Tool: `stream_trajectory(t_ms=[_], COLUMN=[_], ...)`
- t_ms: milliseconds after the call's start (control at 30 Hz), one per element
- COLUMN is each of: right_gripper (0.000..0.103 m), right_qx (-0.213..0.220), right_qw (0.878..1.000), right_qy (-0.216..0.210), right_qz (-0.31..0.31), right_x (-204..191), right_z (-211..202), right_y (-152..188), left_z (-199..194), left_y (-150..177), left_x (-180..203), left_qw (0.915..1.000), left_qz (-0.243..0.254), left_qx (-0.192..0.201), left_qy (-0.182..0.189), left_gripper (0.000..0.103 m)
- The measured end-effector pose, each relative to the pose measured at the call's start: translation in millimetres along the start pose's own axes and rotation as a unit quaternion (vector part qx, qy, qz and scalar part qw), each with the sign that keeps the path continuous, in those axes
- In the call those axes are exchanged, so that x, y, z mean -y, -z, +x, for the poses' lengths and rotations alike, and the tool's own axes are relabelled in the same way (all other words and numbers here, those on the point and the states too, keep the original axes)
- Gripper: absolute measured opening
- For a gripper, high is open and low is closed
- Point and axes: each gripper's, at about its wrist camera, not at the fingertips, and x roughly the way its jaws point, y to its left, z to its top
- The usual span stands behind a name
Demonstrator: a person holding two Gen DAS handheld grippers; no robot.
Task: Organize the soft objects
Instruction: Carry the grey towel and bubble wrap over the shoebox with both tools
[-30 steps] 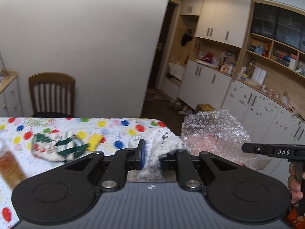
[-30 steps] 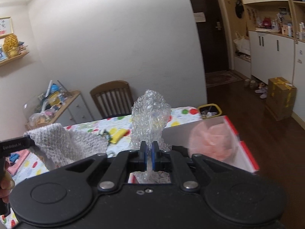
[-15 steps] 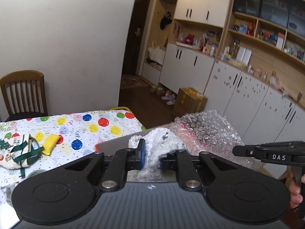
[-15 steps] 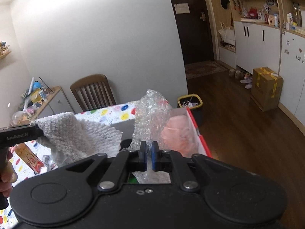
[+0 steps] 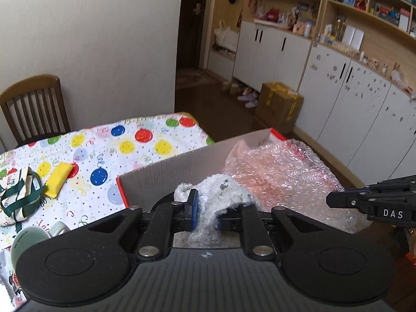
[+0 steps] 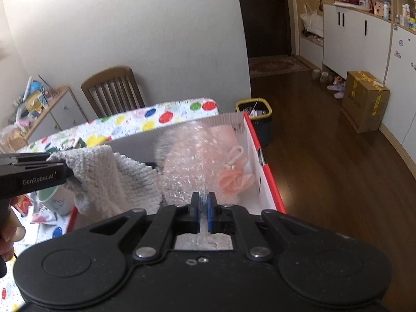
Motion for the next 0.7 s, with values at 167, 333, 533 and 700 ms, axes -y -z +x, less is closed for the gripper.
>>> stream_trajectory(t_ms=[167, 333, 533, 700], right_gripper=[0.005, 0.005, 0.005, 0.005], right_qx=[-0.016, -0.031, -0.043, -0.047], right_qw=[1.000, 0.999, 0.999, 0.999], right_qy=[0.000, -0.003, -0.004, -0.006], right_qz=[-0.008, -0.015, -0.017, -0.012], right_x=[2.1, 3.5, 7.5, 9.9], right_z=[17.8, 31.4, 39.2, 40.9], right_y=[-3.7, -4.3, -1.3, -1.0], left_z=[22.2, 40.1, 57.1, 63.5], left_y=[0.3, 4.3, 13.3, 18.1], left_x=[-2.3, -0.4, 2.3, 1.8], left_qw=[0.9996, 0.9985, 0.9957, 0.9936], left_qz=[-0.003, 0.000, 0.009, 0.015], left_qx=[-0.027, -0.054, -0.093, -0.112], left_qy=[0.000, 0.002, 0.005, 0.004], left_gripper=[0.013, 0.013, 0.013, 0.013])
